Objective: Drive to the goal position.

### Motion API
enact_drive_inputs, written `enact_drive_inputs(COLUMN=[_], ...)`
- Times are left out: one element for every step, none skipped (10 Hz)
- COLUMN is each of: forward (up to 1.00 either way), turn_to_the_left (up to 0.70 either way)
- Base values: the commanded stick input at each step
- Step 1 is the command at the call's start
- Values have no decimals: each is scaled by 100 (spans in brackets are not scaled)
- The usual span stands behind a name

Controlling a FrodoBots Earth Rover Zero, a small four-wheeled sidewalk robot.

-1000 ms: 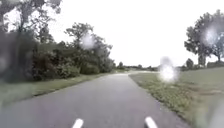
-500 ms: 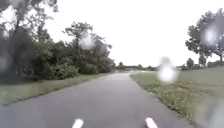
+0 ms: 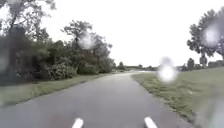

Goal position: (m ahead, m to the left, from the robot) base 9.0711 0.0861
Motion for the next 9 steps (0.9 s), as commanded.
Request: enact_drive_inputs(forward=[85, 85, 85, 85, 85, 85, 85, 85, 85], turn_to_the_left=[0, 0, 0, 0, 0, 0, 0, 0, 0])
